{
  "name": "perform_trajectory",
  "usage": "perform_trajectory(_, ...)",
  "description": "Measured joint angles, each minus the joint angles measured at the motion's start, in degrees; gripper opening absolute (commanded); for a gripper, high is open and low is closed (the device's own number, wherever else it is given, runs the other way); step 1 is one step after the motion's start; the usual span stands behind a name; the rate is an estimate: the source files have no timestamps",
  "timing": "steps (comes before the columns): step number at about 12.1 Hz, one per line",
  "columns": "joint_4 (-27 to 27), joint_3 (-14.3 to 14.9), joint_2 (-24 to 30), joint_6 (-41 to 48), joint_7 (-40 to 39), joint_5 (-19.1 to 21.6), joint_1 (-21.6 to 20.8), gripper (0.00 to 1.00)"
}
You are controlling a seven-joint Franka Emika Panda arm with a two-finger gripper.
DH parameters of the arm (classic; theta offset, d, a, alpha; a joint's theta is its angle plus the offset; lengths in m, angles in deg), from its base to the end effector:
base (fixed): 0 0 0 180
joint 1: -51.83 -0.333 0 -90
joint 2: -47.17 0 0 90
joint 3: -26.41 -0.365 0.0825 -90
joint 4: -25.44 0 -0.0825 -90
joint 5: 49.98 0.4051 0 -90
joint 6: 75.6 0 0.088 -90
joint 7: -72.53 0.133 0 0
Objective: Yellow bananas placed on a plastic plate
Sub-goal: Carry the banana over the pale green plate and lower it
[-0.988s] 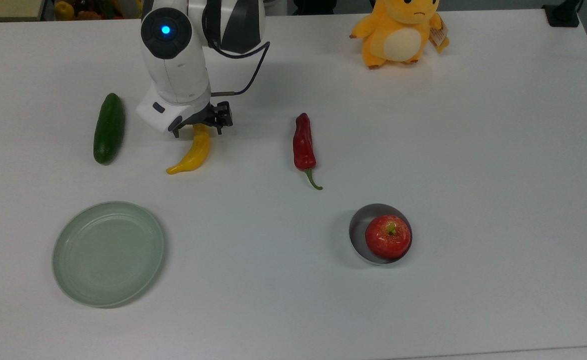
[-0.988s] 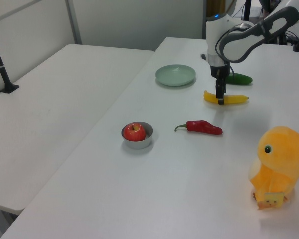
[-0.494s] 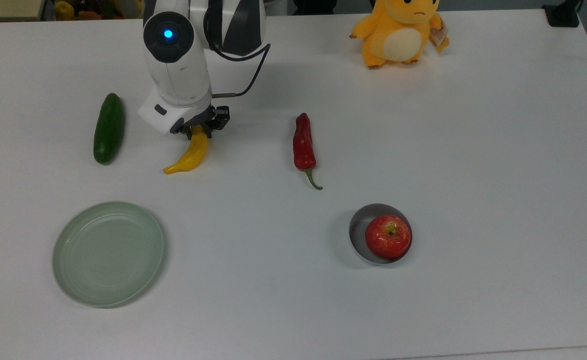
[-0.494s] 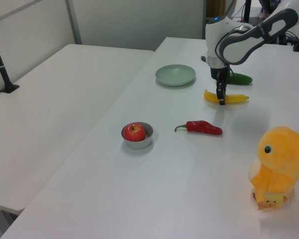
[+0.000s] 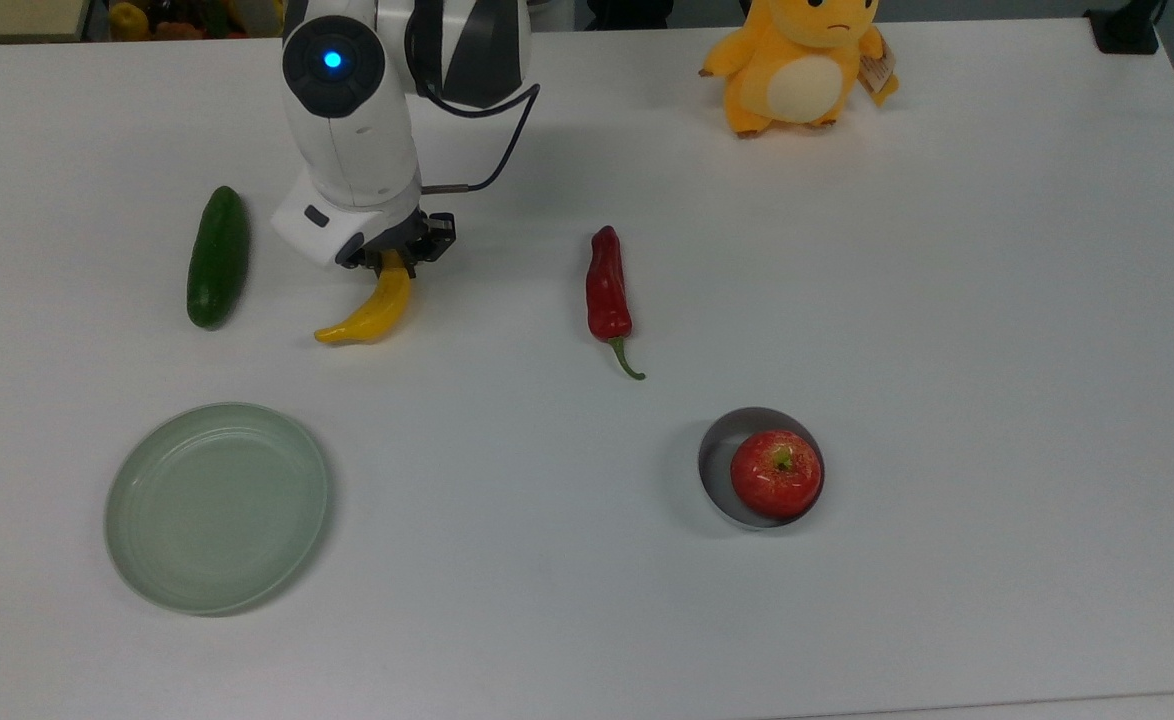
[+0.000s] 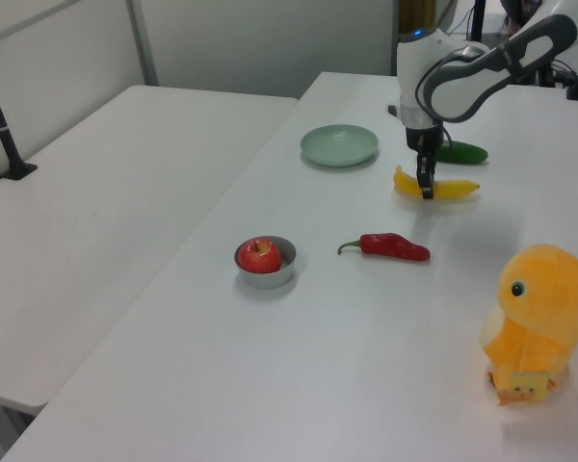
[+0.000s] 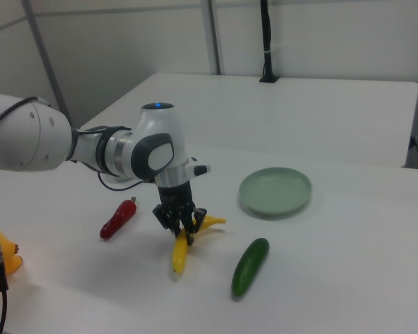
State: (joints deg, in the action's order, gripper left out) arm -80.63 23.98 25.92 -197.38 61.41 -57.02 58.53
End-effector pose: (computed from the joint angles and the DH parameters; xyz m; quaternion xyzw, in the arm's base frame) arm 0.6538 -0.0588 0.3229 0.9936 0.0933 -0.0532 0.0360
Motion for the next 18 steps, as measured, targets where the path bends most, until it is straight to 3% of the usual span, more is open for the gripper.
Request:
perform_trajectory(3,5.7,0.0,0.1,0.0,0.0,0.3,1.9,0.05)
perform_trajectory(6,14.1,0.1,-2.3,-0.7,0.0,5.2,5.1,0.05)
perform_trajectory(8,20.3,0.1,-6.9,-7.8,0.0,9.3,7.0,0.05)
perform_trajectory(10,22.5,0.1,-10.9,-18.5,0.0,12.7,7.9,0.05)
perform_trajectory(14,28.2,-0.2,-18.1,-27.1,0.7,13.9,7.9,0.05)
perform_trajectory(18,31.4,-2.7,-22.8,-31.9,9.2,14.2,8.5,0.08)
